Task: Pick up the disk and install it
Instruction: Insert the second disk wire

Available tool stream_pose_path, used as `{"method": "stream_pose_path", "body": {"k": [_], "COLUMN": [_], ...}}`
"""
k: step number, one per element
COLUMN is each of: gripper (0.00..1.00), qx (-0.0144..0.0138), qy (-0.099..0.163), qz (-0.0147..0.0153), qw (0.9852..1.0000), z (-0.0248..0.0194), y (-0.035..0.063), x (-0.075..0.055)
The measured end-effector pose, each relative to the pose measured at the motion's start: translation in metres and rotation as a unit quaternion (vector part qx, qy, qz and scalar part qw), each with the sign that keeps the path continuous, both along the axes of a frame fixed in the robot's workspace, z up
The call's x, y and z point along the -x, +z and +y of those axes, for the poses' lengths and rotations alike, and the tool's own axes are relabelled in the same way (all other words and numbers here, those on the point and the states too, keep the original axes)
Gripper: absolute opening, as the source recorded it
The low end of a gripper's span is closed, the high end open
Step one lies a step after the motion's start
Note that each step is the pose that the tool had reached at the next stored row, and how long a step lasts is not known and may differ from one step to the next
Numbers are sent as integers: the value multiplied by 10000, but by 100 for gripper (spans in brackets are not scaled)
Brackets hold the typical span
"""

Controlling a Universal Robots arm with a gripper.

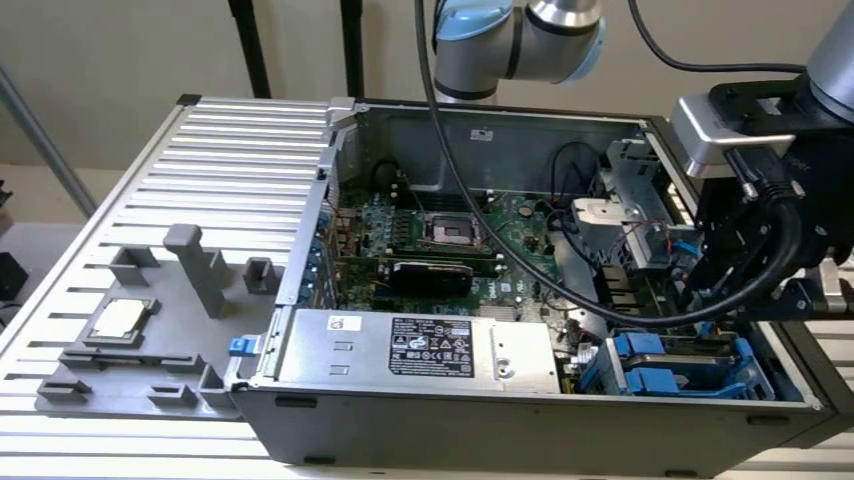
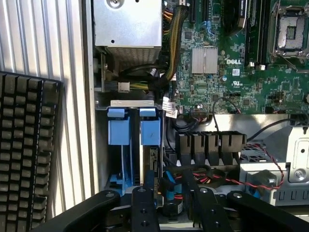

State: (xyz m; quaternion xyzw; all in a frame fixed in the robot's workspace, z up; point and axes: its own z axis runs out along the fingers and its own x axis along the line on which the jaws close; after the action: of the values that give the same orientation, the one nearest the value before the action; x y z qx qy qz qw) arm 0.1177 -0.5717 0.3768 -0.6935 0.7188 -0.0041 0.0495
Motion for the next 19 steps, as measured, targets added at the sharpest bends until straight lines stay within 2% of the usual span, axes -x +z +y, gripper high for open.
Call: {"method": "stream_pose_path", "body": {"k": [2, 3, 4, 6, 7, 10, 14, 19], "gripper": [37, 35, 28, 28, 21, 16, 16, 16], "qx": [22, 31, 39, 53, 61, 80, 83, 82], "qy": [0, 0, 0, 0, 0, 0, 0, 1], "qz": [0, 0, 0, 0, 1, 1, 1, -13], "qw": [10000, 10000, 10000, 10000, 10000, 10000, 10000, 10000], "z": [16, 21, 26, 31, 33, 36, 36, 35], "y": [-14, -20, -26, -38, -44, -62, -76, -91], "x": [-3, -6, -8, -12, -14, -15, -7, 87]}}
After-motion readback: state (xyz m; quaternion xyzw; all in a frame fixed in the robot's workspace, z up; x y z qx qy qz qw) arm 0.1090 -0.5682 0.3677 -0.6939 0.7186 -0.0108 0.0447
